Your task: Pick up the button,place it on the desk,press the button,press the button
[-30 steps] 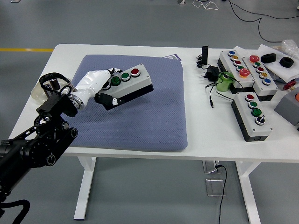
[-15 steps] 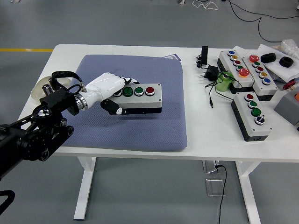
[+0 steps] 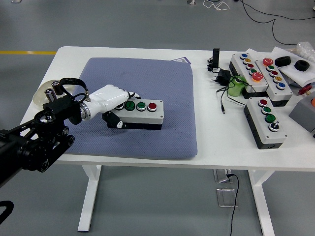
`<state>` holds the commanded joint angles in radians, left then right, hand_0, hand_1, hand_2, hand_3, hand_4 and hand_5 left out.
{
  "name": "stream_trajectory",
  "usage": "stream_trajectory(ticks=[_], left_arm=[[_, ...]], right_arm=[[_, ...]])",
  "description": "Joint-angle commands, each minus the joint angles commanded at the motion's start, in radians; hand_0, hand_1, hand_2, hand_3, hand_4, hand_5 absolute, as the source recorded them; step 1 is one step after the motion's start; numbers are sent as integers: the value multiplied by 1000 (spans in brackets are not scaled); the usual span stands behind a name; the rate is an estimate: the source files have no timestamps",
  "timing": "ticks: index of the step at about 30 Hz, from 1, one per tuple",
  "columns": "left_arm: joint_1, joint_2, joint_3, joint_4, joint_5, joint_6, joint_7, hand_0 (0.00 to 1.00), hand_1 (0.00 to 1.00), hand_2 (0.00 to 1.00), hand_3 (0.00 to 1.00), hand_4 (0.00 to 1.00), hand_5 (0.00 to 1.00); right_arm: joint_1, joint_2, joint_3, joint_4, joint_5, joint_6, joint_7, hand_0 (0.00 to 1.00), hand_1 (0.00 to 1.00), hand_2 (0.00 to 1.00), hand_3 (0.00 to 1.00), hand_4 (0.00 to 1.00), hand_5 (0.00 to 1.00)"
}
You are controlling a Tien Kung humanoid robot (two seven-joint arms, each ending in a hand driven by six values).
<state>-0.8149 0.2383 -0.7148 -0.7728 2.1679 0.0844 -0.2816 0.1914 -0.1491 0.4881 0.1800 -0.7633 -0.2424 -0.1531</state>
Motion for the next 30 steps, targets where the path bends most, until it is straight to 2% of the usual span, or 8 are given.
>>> stream_trajectory(ticks=[1,2,13,19,20,25,26,30], left_arm=[[2,1,-3,-2,8,-2,4,523,672,725,857,730,2],[3,1,-5,-3,13,-6,8,764,840,954,959,998,275],[45,16,-109,-98,41,-109,69,951,978,998,998,998,431],[111,35,-246,-250,-27,-158,88,998,998,998,998,998,483],[123,36,-269,-282,-34,-147,92,938,943,998,990,876,322],[168,41,-334,-437,-90,-1,116,938,943,998,990,876,322],[174,41,-341,-465,-83,28,128,405,397,404,863,607,38],[181,44,-352,-547,-4,12,202,405,397,404,863,607,38]], right_arm=[[0,0,0,0,0,0,0,645,531,559,632,230,249],[1,0,0,0,-1,0,0,645,531,559,632,230,248],[0,0,6,0,-4,0,1,645,531,560,632,231,249],[-1,-1,8,0,-5,-1,2,645,531,559,632,231,249],[0,-1,7,0,-4,-2,2,645,530,559,632,232,250],[0,-1,5,0,-3,-2,3,645,530,559,632,232,250],[-1,-1,4,0,-1,-3,3,645,531,559,632,232,250],[-2,0,3,0,1,-3,3,645,531,559,632,232,250]])
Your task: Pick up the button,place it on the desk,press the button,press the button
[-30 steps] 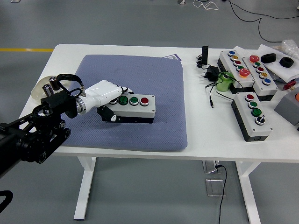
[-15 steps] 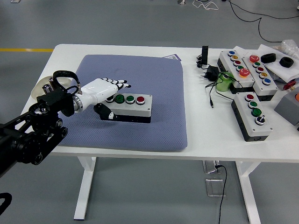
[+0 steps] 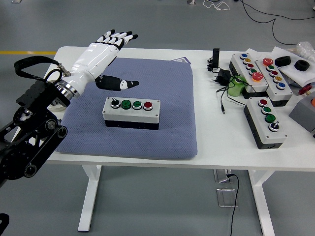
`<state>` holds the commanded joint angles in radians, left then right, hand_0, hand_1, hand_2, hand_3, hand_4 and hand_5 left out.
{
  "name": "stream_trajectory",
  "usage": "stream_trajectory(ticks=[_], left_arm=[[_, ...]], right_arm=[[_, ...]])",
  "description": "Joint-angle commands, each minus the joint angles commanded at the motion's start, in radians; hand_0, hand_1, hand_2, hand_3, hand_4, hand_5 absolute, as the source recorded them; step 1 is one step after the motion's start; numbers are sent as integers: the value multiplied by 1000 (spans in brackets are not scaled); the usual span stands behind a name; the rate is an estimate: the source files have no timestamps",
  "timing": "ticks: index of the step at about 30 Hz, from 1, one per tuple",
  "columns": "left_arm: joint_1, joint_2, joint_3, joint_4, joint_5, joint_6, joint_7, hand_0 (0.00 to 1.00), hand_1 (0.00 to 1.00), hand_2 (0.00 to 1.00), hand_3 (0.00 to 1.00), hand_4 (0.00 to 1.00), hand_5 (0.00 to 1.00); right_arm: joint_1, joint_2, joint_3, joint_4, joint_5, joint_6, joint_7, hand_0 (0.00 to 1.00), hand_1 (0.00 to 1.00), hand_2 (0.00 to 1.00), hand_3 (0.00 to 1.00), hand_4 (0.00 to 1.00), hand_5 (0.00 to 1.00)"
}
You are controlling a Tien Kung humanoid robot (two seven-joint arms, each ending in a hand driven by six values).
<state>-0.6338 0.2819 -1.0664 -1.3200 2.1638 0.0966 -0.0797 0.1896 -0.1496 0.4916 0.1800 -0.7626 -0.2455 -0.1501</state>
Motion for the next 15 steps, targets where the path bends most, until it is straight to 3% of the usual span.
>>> stream_trajectory(ticks=[1,2,4,7,8,12,15], left_arm=[[0,1,0,-12,21,-35,22,405,397,404,863,607,38],[0,1,0,-16,29,-59,30,129,137,182,813,628,37],[-5,1,9,-23,61,-135,81,129,137,182,813,628,37],[-4,0,30,-16,54,-260,106,129,137,182,813,628,37],[-4,-1,36,-15,52,-294,110,14,2,57,796,546,87],[-6,-8,55,-13,49,-426,148,14,2,57,796,546,87],[-1,-7,68,-18,16,-466,154,2,2,45,853,519,71]], right_arm=[[0,0,0,0,0,0,0,645,531,559,632,232,250],[0,0,1,0,0,0,0,645,530,559,631,232,251],[-2,0,1,0,2,0,-1,645,530,559,631,232,251],[-3,0,-2,0,4,0,-1,645,530,559,631,232,251],[-4,0,-2,0,6,-1,-1,645,530,559,631,232,251],[-6,0,-1,0,3,0,-2,645,530,559,631,232,251],[-8,0,-2,0,5,0,-1,645,530,559,632,232,251]])
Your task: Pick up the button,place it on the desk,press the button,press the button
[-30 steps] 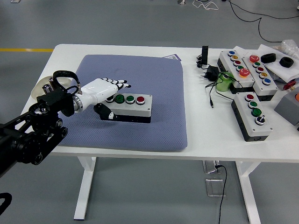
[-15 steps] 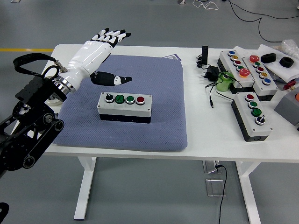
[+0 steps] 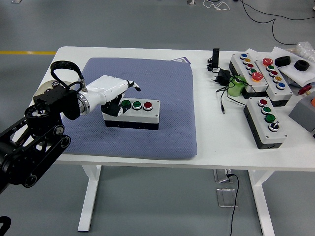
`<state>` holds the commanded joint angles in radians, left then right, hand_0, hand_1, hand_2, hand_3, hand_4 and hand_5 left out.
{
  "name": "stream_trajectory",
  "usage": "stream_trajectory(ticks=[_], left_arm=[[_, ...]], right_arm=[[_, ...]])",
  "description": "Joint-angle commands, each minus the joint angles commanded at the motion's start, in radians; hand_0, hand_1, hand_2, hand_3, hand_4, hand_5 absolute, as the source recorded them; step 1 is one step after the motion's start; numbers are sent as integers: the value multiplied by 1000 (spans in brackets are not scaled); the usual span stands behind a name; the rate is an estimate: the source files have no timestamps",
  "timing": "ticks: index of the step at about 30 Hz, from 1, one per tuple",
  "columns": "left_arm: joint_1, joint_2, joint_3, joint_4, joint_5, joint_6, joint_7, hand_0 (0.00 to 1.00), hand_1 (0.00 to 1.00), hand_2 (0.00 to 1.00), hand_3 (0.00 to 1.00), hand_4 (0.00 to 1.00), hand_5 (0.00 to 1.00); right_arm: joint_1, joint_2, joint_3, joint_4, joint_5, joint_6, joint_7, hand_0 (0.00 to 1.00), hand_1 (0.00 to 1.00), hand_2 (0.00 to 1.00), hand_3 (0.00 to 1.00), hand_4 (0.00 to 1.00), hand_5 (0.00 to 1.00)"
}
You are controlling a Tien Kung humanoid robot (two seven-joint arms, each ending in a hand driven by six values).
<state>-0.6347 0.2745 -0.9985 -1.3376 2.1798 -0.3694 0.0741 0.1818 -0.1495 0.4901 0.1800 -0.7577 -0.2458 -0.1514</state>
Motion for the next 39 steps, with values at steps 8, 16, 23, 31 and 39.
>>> stream_trajectory(ticks=[8,16,23,31,39], left_arm=[[3,-4,20,9,-2,-9,9,2,2,40,851,523,54],[-1,-3,12,21,2,-10,12,2,2,40,855,530,36],[-11,10,36,32,-2,-19,21,4,2,42,805,529,29],[-15,8,43,65,-9,-21,18,7,2,43,782,530,23],[-16,5,41,95,0,-30,13,8,2,43,713,530,18]], right_arm=[[-1,0,2,0,-3,1,0,645,531,559,632,231,249],[3,0,9,0,-10,3,0,645,530,559,631,231,249],[6,-1,14,0,-16,4,0,645,530,558,631,231,249],[9,-1,17,0,-19,4,-1,645,530,558,631,231,249],[9,-2,26,0,-26,3,-2,645,530,558,631,231,249]])
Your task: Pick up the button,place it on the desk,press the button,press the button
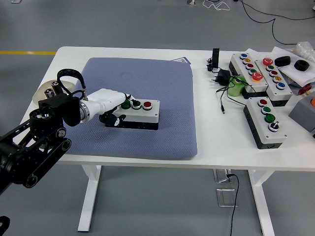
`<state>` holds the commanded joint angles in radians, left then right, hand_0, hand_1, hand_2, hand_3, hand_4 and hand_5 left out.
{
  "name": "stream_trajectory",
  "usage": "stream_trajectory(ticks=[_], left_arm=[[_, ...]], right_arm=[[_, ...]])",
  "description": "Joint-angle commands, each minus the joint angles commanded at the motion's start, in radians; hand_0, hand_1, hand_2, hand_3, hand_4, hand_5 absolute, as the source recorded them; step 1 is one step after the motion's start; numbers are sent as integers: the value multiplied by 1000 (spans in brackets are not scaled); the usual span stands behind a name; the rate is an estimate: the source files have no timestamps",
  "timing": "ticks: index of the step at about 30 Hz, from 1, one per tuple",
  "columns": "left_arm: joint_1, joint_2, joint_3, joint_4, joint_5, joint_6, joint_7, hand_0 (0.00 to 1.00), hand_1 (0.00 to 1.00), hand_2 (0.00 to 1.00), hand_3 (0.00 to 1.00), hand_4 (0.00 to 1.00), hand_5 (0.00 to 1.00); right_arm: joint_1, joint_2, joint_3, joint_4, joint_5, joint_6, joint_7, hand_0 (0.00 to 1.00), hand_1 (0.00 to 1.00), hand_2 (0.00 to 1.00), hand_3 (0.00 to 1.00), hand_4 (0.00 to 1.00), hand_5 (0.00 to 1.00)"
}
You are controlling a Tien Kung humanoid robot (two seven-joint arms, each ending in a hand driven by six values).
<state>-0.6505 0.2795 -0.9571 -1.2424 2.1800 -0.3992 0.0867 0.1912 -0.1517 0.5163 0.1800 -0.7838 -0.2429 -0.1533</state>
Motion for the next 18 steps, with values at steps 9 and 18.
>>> stream_trajectory(ticks=[9,18], left_arm=[[3,2,-3,-20,-40,53,-23,14,2,48,730,548,10],[-4,-5,3,-72,-85,101,-51,11,2,45,750,536,8]], right_arm=[[0,0,5,0,-6,0,-2,645,530,558,631,233,250],[2,0,6,0,-9,0,-3,645,530,558,632,233,251]])
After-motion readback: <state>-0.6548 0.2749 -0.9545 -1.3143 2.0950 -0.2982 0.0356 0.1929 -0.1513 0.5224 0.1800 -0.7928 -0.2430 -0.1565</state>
